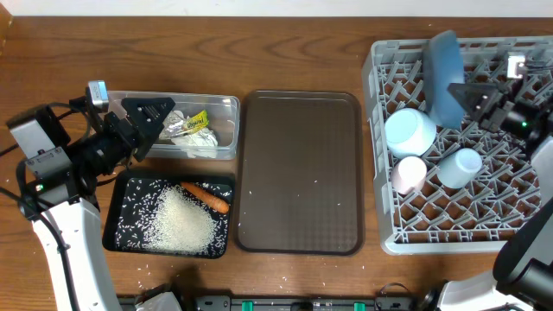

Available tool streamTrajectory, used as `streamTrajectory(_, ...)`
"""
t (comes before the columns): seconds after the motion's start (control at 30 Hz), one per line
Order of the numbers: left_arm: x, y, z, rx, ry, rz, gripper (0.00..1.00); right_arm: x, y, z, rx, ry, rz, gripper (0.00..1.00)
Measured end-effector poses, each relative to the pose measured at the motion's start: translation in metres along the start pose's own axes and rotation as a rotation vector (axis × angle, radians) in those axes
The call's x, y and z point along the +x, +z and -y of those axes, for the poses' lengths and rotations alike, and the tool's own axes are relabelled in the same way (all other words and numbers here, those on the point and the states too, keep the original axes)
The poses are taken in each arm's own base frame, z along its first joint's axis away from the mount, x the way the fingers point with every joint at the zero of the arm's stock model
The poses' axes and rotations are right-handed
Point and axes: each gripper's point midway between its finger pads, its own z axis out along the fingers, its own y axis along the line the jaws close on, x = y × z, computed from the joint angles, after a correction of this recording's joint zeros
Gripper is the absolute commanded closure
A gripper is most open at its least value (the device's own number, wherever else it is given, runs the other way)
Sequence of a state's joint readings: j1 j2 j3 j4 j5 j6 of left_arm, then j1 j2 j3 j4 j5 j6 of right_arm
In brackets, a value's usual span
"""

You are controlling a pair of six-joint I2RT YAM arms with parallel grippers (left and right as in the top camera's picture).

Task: Sort waste into correct bins and load items into the dishwasher rack
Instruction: 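Lift the blue plate and carry it right into the dish rack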

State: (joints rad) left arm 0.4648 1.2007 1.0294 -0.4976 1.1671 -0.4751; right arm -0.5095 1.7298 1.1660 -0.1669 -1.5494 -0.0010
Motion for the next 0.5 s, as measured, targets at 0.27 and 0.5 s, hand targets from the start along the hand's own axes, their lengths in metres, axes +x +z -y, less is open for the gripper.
streamTrajectory(0.27,0.0,0.0,0.0,0.0,0.0,0.0,0.02,-0.011,-0.047,0.016,0.094,0.045,0.087,0.89)
streamTrajectory(0.5,0.0,0.0,0.0,0.0,0.0,0.0,0.01,-0.018,-0.099,0.031,0.194,0.056,0.18,0.83)
